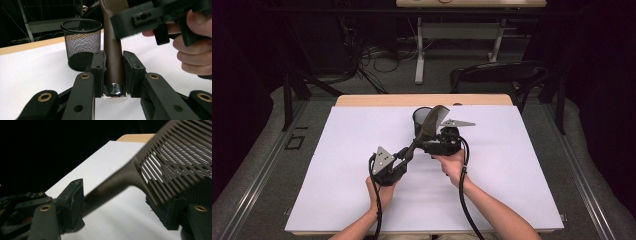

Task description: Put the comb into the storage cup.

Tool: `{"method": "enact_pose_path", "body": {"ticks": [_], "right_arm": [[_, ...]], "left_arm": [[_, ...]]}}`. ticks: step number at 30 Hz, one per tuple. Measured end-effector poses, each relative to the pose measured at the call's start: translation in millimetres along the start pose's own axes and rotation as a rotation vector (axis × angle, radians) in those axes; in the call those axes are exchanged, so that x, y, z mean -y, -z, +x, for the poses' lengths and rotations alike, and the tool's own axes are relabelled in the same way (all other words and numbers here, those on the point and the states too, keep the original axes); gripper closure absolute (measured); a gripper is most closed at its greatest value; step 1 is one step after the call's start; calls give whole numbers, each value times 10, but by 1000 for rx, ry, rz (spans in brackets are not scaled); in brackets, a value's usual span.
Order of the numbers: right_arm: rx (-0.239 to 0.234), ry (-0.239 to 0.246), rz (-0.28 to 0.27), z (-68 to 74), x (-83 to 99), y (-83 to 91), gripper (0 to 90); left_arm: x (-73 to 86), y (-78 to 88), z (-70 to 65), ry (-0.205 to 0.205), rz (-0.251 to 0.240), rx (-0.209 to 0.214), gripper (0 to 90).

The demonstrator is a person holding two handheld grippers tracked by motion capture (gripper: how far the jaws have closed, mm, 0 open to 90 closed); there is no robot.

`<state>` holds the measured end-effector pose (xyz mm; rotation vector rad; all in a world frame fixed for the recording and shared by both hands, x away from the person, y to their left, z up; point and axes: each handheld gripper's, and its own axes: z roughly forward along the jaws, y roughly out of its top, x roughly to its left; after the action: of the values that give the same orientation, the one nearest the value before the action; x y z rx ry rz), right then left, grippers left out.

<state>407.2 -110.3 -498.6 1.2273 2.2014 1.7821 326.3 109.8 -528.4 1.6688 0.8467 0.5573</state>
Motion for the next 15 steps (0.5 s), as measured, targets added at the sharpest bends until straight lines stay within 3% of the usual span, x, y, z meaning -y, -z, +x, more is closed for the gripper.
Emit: {"method": "enact_pose_path", "body": {"ticks": [6, 10, 15], "right_arm": [[-10, -74, -48, -54, 8, 0, 445], [-32, -130, -82, -85, 4, 17, 565], [-57, -147, -107, -85, -2, 47, 659]], "left_arm": [[11, -17, 6, -2, 10, 7, 723], [17, -43, -12, -23, 22, 25, 721], [31, -73, -15, -39, 43, 35, 718]]}}
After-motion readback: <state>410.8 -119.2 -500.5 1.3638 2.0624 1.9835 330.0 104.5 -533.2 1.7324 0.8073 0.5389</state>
